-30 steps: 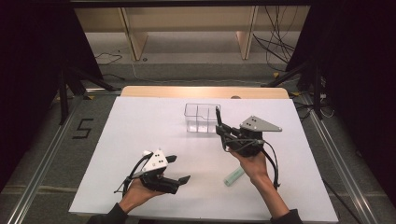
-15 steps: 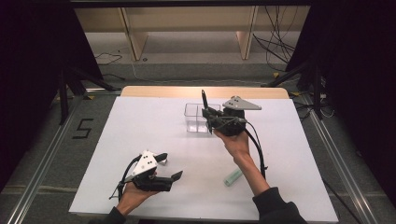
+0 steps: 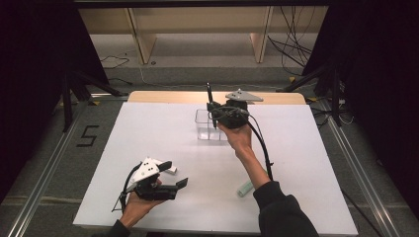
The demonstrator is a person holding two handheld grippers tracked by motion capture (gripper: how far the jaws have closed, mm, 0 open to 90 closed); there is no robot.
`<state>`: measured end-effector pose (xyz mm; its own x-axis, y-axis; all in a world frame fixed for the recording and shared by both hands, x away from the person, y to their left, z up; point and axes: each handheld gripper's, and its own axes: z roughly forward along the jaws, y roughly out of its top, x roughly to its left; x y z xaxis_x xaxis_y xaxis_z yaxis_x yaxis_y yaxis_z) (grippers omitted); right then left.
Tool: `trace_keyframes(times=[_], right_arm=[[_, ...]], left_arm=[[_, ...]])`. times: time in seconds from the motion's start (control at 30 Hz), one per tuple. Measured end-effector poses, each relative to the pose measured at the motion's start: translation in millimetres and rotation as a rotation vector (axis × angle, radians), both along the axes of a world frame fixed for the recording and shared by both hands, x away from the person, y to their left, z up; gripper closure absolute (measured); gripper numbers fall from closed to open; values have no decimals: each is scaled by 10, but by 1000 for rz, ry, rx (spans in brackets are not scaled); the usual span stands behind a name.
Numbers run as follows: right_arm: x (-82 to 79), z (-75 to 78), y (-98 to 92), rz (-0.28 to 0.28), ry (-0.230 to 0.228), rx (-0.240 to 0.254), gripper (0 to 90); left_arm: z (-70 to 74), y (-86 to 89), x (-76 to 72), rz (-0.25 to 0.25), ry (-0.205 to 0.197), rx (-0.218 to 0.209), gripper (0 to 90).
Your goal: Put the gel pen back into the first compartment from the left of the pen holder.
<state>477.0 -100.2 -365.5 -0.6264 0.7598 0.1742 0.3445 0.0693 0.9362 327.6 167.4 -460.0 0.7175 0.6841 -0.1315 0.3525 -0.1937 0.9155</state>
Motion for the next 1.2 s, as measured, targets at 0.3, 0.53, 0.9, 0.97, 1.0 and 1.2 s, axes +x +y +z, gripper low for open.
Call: trace_keyframes(times=[0.3,0.53,0.9,0.97,1.0,1.2], right_arm=[[227,-27,167,-44,2,-25,795],[350,-22,252,-65,-6,-22,795],[457,-51,332,-86,2,-25,795],[466,-58,340,-89,2,-18,795],[471,-61,344,-90,-1,-20,795],[491,-56,376,-93,0,-15,795]], left_arm=[[-22,44,32,21,12,4,155],[-24,49,32,22,9,10,155],[-22,88,5,30,15,5,155],[-21,96,-1,30,12,8,155],[-22,100,-5,31,12,11,155],[-13,139,-26,56,-3,4,158]])
